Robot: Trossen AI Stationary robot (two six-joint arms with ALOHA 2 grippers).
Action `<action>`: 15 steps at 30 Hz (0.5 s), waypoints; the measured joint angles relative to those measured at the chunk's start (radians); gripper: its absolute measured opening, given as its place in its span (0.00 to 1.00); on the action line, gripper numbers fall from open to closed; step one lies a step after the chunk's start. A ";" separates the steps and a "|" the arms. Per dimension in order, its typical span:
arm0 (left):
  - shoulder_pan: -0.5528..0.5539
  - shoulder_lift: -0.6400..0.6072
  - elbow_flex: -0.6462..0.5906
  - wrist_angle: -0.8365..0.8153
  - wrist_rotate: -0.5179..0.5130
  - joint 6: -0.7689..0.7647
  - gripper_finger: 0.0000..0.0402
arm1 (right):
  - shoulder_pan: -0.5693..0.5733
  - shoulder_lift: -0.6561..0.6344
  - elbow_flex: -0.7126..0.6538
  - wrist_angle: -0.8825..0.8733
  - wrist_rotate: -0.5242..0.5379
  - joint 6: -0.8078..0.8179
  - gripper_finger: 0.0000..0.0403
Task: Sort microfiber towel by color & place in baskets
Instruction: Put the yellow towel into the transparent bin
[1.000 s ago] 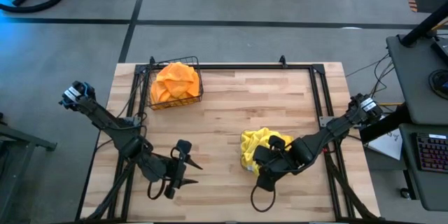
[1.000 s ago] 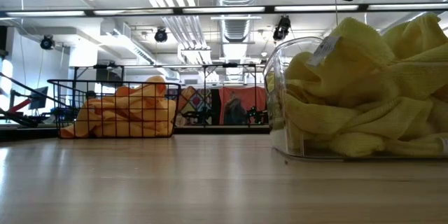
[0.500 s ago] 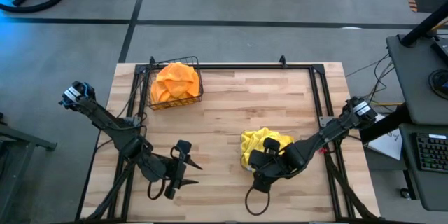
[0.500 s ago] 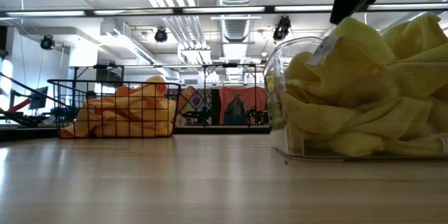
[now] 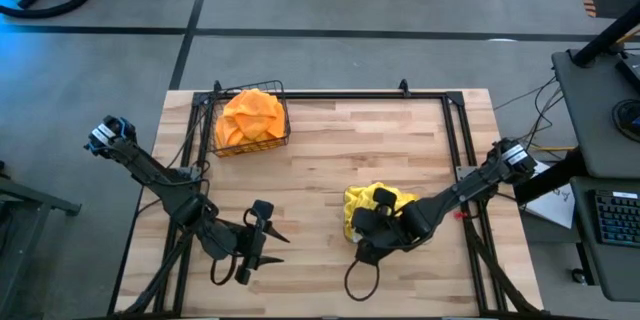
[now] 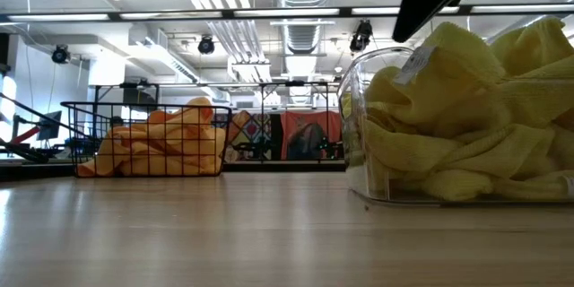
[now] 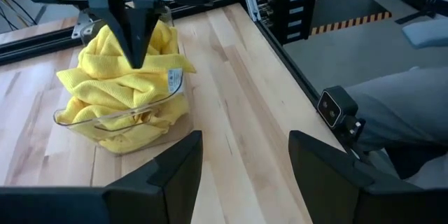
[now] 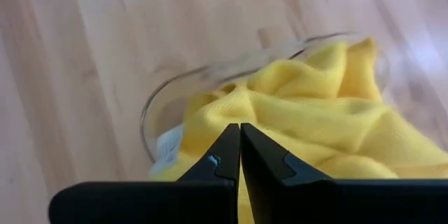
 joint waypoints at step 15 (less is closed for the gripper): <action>0.000 0.000 -0.004 0.000 0.000 -0.007 0.49 | -0.022 -0.010 -0.011 -0.014 -0.139 0.034 0.02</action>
